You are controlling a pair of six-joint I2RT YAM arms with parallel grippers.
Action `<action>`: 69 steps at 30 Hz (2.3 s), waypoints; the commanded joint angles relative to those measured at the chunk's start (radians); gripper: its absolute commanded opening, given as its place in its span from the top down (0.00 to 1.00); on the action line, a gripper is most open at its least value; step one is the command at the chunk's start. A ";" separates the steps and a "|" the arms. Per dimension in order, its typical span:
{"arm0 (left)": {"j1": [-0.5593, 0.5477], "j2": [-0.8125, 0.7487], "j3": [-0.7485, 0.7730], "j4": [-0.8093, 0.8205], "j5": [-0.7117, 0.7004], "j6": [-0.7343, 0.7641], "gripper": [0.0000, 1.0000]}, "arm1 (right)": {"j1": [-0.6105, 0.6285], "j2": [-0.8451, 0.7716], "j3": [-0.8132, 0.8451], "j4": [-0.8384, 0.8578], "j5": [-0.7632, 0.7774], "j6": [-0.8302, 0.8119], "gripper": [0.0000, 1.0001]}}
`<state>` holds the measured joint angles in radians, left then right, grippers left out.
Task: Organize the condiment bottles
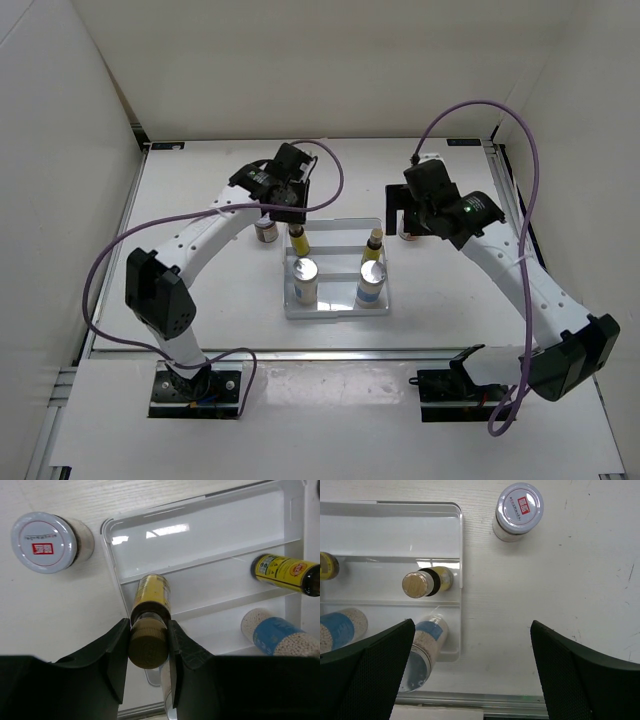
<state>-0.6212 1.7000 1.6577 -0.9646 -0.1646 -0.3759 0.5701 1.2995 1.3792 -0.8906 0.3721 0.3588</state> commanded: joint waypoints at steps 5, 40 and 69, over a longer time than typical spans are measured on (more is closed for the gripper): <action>-0.028 0.001 -0.021 0.043 0.011 -0.027 0.89 | -0.015 -0.028 -0.019 -0.018 0.028 -0.006 0.01; -0.028 -0.075 0.065 -0.046 -0.283 0.031 0.00 | -0.205 0.245 0.165 -0.010 -0.036 -0.037 0.01; 0.256 -0.292 -0.317 0.155 -0.366 0.031 0.00 | -0.342 0.623 0.285 0.061 -0.187 -0.046 0.73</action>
<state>-0.3656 1.4174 1.3174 -0.8291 -0.5549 -0.3412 0.2291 2.0010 1.6699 -0.8486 0.1986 0.3279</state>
